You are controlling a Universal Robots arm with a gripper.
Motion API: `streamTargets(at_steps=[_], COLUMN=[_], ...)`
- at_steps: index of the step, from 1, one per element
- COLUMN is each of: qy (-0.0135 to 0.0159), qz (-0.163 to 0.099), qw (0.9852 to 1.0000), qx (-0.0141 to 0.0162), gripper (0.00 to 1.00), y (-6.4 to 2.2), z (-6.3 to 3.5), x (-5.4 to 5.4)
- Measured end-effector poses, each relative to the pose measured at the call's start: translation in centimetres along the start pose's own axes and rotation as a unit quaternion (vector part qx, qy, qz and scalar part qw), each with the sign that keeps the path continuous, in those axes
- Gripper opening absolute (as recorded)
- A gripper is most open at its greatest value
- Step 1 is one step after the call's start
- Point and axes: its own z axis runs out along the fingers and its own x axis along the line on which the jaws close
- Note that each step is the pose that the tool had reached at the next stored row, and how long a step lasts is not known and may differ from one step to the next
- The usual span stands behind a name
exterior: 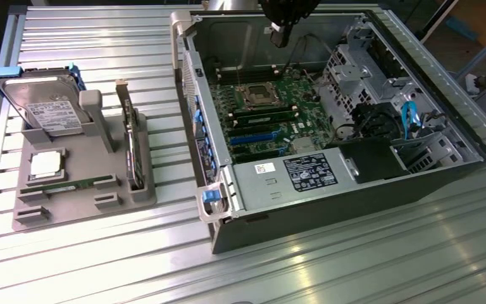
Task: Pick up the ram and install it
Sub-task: 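Press down the ram until it locks into place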
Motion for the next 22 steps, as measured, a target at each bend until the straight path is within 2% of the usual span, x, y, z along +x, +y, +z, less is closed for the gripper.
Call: streamTargets(at_steps=[4, 9, 11, 12, 14, 15, 17, 19, 22], qy=[-0.0068, -0.0069, -0.0083, -0.0106, -0.0166, -0.0188, -0.0192, -0.0233, -0.027], qz=[0.003, 0.003, 0.003, 0.003, 0.002, 0.002, 0.002, 0.003, 0.024], qw=[1.0, 1.0, 1.0, 0.9999, 0.9997, 0.9997, 0.9997, 0.9995, 0.9992], qx=[-0.0034, -0.0034, -0.0045, -0.0073, -0.0149, -0.0173, -0.0175, -0.0195, -0.0185], gripper=[0.11, 0.11, 0.11, 0.11, 0.11, 0.11, 0.11, 0.11, 0.11], y=[0.18, 0.18, 0.18, 0.18, 0.18, 0.19, 0.19, 0.19, 0.21], z=[0.02, 0.02, 0.01, 0.02, 0.02, 0.02, 0.02, 0.02, 0.02], x=[0.42, 0.42, 0.43, 0.43, 0.43, 0.42, 0.42, 0.45, 0.44])
